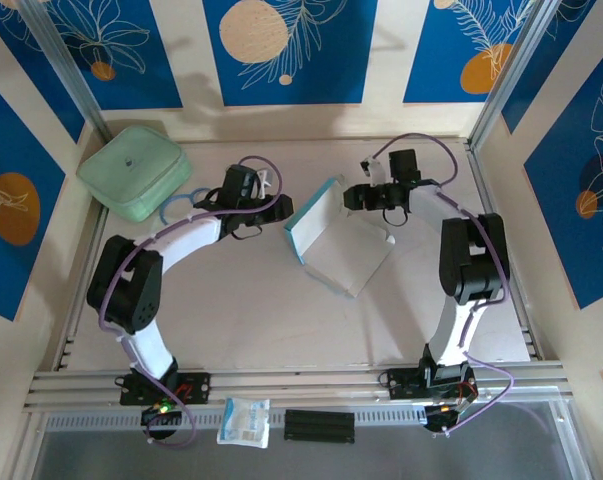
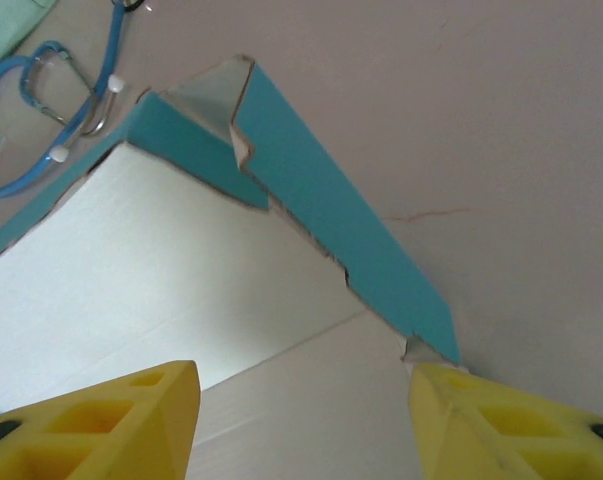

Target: Fold the paper box

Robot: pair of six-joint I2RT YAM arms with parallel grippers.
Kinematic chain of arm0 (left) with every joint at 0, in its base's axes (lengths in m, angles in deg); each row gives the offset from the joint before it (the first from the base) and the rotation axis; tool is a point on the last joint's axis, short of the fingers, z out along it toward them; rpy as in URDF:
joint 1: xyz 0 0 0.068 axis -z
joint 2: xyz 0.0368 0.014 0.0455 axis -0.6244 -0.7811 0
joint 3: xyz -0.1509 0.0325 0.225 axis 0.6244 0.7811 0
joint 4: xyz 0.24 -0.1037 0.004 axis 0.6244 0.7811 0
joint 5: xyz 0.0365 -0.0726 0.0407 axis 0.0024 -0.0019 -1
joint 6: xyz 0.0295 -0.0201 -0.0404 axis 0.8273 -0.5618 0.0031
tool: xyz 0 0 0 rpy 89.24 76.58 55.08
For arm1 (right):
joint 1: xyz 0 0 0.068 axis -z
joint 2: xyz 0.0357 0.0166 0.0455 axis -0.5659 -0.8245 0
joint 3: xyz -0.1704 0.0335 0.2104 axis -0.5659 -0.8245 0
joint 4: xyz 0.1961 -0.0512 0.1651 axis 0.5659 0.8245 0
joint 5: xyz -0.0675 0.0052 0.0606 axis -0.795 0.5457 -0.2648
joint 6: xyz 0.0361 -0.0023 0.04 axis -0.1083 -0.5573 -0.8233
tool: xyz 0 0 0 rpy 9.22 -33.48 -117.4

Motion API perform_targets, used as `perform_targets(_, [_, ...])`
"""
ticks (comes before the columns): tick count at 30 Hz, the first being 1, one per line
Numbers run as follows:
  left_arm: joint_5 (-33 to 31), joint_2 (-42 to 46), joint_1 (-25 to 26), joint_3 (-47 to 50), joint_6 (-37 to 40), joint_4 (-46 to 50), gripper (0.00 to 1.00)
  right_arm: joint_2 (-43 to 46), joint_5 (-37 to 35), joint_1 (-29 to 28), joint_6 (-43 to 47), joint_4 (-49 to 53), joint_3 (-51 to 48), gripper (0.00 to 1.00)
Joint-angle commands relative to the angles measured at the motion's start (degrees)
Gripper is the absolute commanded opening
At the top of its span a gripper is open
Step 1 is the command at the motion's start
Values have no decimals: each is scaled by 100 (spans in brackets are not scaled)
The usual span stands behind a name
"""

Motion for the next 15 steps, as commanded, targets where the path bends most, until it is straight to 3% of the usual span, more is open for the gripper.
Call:
perform_targets(1, [-62, 356, 38, 61, 177, 148, 55, -247, -630, -190, 139, -18, 427, 55])
perform_targets(4, [-84, 444, 46, 33, 339, 318, 58, -533, -1144, -323, 247, 153, 792, 47])
perform_targets(6, [-42, 494, 62, -8, 501, 400, 61, -652, -1296, -431, 337, 227, 940, 31])
perform_targets(8, [-40, 538, 102, -94, 733, 545, 65, -675, -1605, -527, 380, 261, 969, 22])
perform_targets(15, [-682, 498, 572, -633, 2738, 1142, 72, -207, -2901, -1007, 370, -231, 202, 10])
